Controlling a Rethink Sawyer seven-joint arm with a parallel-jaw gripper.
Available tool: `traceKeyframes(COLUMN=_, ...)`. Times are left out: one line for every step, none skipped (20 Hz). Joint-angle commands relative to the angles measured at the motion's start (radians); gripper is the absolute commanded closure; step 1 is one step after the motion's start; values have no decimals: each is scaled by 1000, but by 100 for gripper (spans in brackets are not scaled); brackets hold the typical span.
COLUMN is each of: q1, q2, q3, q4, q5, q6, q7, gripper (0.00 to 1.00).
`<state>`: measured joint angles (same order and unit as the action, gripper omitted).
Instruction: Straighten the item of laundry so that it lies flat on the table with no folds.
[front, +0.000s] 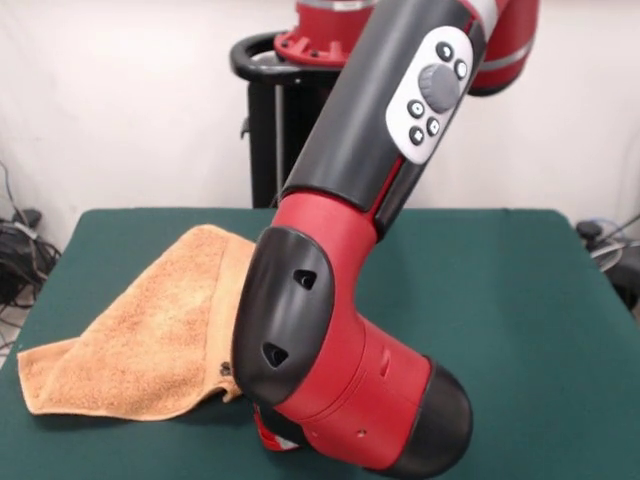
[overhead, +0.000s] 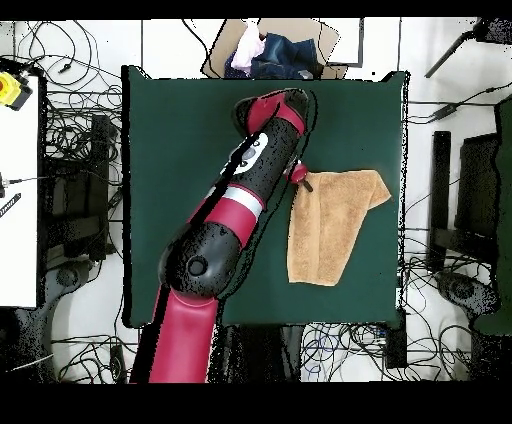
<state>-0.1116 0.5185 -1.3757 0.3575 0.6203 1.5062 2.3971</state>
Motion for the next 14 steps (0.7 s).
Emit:
traceKeyframes(q1=40, q2=24, q3=92, q4=-167, q5=208, q6=-69, q7=232, gripper=100)
traceKeyframes(q1=36, q2=26, q3=79, q4=-175, q5=218, q6=-62, q7=236, gripper=100)
traceKeyframes(q1=31, q2=28, q3=65, q4=-184, q5=229, q6=-53, q7=237, gripper=100)
traceKeyframes(q1=25, q2=30, q3=48, q4=-194, q5=241, q6=-45, q7=242, gripper=100)
traceKeyframes(q1=20, q2=33, q3=31, q4=-203, q5=253, q6=-36, q7=245, gripper=100)
traceKeyframes(q1=14, q2=36, q3=14, q4=-213, q5=266, q6=-28, q7=248, gripper=100)
traceKeyframes(q1=8, q2=38, q3=-3, q4=-222, q5=280, q6=-19, q7=251, gripper=100)
traceKeyframes(q1=2, q2=40, q3=-20, q4=-231, q5=294, q6=-13, q7=255, gripper=100)
traceKeyframes(q1=-4, q2=42, q3=-37, q4=-239, q5=309, q6=-8, q7=258, gripper=100)
traceKeyframes(q1=-9, q2=43, q3=-53, q4=-246, q5=322, q6=-3, q7=259, gripper=100)
traceKeyframes(q1=-15, q2=44, q3=-71, q4=-254, q5=338, q6=2, q7=261, gripper=100)
traceKeyframes(q1=-20, q2=45, q3=-89, q4=-261, q5=354, q6=6, q7=263, gripper=100)
traceKeyframes(q1=-34, q2=48, q3=-130, q4=-276, q5=388, q6=11, q7=268, gripper=100)
traceKeyframes(q1=-38, q2=50, q3=-152, q4=-281, q5=406, q6=12, q7=270, gripper=100)
